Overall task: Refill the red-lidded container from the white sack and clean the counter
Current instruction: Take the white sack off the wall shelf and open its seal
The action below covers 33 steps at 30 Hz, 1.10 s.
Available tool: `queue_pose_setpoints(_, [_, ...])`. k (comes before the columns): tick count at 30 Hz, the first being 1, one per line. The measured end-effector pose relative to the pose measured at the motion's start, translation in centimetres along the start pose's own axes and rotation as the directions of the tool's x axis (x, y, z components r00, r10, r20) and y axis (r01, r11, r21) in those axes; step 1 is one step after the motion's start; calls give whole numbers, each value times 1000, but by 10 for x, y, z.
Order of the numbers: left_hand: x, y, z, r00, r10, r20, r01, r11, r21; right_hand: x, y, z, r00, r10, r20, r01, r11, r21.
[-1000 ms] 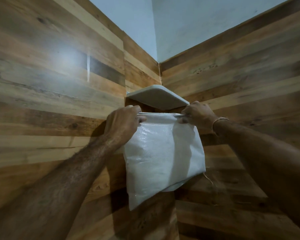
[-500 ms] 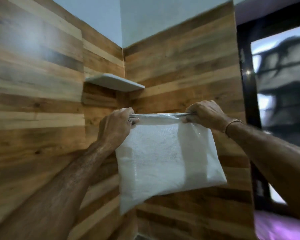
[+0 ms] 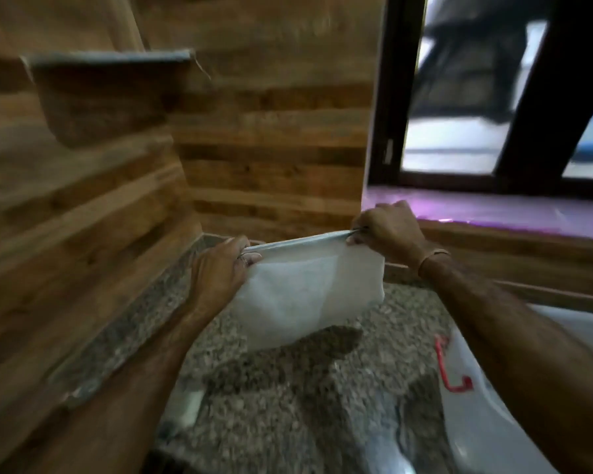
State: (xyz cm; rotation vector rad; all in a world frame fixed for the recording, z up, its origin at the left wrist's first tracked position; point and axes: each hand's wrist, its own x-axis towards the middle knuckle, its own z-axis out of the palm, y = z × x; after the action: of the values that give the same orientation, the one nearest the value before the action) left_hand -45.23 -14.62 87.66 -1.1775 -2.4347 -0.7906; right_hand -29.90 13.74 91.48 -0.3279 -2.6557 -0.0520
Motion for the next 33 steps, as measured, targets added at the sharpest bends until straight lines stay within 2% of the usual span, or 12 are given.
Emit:
queue_pose_setpoints(8, [-117, -5, 70, 959, -200, 200, 196, 980, 42, -96, -30, 92, 962, 179, 208, -171, 984, -54])
queue_pose_setpoints(12, [-138, -8, 66, 970, -162, 179, 152, 986, 67, -122, -44, 103, 953, 245, 180, -249, 968, -3])
queue_pose_setpoints(14, [-141, -16, 53, 973, -141, 183, 141, 990, 14, -126, -54, 100, 953, 256, 161, -264, 964, 27])
queue_pose_setpoints(19, [-139, -44, 12, 942, -171, 288, 202, 976, -81, -130, -108, 100, 981, 133, 138, -161, 963, 218])
queue_pose_setpoints(26, [-132, -50, -22, 947, -49, 317, 113, 976, -186, -127, -215, 115, 997, -11, 73, -16, 932, 362])
queue_pose_setpoints(29, [-135, -43, -25, 956, 8, 292, 62, 971, -229, -120, -244, 116, 999, 12, 48, -32, 894, 446])
queue_pose_setpoints(31, [-136, -45, -25, 961, -7, 278, 99, 943, -317, -116, -252, 114, 998, 44, 37, -57, 870, 490])
queue_pose_setpoints(33, [-141, -51, -22, 969, -81, 232, 178, 881, -439, -114, -254, 114, 995, 87, 50, -100, 823, 559])
